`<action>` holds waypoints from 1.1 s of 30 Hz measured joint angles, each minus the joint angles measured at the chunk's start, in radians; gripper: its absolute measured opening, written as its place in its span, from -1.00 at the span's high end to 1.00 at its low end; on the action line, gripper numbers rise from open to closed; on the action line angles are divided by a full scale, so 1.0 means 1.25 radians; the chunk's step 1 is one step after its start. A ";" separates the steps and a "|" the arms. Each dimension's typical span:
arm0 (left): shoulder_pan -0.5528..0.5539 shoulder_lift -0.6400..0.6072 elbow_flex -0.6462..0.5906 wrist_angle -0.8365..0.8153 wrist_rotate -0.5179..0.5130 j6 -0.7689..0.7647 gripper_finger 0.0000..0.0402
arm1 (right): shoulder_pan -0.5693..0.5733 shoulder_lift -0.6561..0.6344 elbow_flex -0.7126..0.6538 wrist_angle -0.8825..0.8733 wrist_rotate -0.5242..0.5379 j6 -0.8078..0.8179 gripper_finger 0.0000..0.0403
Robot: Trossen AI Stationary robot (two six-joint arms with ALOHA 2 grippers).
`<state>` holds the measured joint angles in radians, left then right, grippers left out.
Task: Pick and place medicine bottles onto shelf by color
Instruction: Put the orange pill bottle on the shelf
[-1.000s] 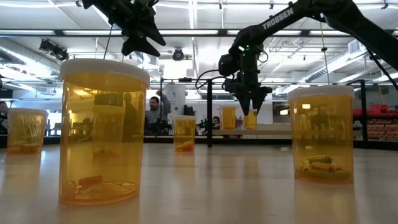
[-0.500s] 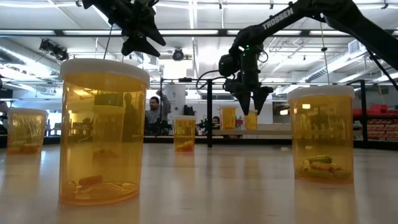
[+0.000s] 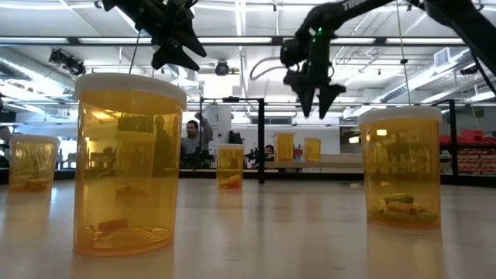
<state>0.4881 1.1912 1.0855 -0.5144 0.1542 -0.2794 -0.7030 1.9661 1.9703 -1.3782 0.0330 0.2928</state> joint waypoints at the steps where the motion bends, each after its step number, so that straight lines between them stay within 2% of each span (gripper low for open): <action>1: 0.000 0.000 0.000 0.000 0.000 0.000 -0.07 | 0.009 -0.013 0.000 0.001 -0.004 0.005 -0.35; 6: 0.000 0.000 0.000 0.000 0.000 -0.002 -0.07 | 0.097 -0.057 0.000 0.004 -0.007 0.010 -0.35; 12: 0.000 0.000 0.000 -0.008 0.000 -0.024 -0.06 | 0.254 -0.076 0.000 0.035 0.002 0.028 -0.35; 20: 0.007 0.000 0.000 -0.137 0.000 -0.109 0.00 | 0.423 -0.076 0.000 0.112 0.031 0.093 -0.35; 27: 0.004 0.000 0.000 -0.197 0.000 -0.145 0.05 | 0.488 -0.062 0.000 0.246 0.049 0.125 -0.35; 33: 0.005 -0.015 0.008 -0.204 0.000 -0.145 0.05 | 0.501 0.014 -0.001 0.298 0.024 0.121 -0.35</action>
<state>0.4943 1.1730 1.0957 -0.7700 0.1546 -0.4609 -0.0763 1.9833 1.9686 -1.0060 0.0624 0.4444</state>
